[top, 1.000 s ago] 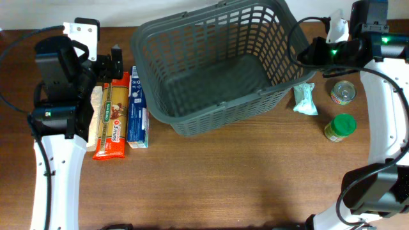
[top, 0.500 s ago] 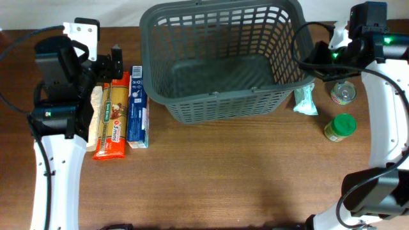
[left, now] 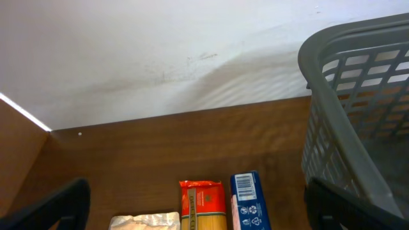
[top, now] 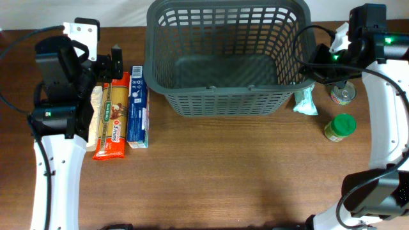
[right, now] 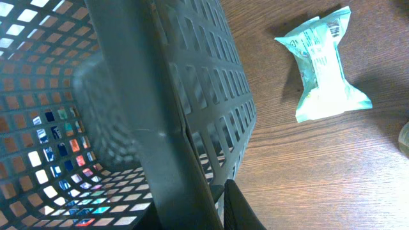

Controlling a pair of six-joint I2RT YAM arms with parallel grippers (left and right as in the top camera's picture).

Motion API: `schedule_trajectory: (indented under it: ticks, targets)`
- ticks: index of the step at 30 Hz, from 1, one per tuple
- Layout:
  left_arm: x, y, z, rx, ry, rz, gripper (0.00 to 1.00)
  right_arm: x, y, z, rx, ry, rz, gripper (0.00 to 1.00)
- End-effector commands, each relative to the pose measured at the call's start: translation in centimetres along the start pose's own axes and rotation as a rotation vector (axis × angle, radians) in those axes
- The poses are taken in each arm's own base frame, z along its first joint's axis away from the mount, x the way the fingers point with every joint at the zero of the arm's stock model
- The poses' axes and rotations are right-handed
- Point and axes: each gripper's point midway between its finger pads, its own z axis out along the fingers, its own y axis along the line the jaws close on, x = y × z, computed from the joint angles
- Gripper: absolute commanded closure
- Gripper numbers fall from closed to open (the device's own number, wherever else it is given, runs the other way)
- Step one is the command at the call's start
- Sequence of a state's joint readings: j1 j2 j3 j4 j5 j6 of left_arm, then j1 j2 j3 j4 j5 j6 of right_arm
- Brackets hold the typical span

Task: Pack container
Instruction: 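Grip the basket rim with the right gripper and pull it toward the table centre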

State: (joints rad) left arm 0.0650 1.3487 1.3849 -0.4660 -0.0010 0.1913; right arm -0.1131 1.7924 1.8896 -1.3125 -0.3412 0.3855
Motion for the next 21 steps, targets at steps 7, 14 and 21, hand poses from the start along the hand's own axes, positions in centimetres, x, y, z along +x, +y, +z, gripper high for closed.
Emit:
schedule_trajectory:
  ticks: [7,14,21]
  targets:
    - [-0.6,0.4,-0.3,-0.013,-0.014,0.015,0.01,0.6,-6.5,3.3,0.294,0.064,0.029,0.93]
    - [-0.6,0.4,-0.3,-0.013,-0.014,0.015,0.01,0.0,-5.6,3.2,0.249,0.044,-0.039,0.49]
    - [-0.6,0.4,-0.3,-0.013,-0.014,0.015,0.01,-2.6,-2.3,-1.0,0.155,-0.122,-0.141,0.31]
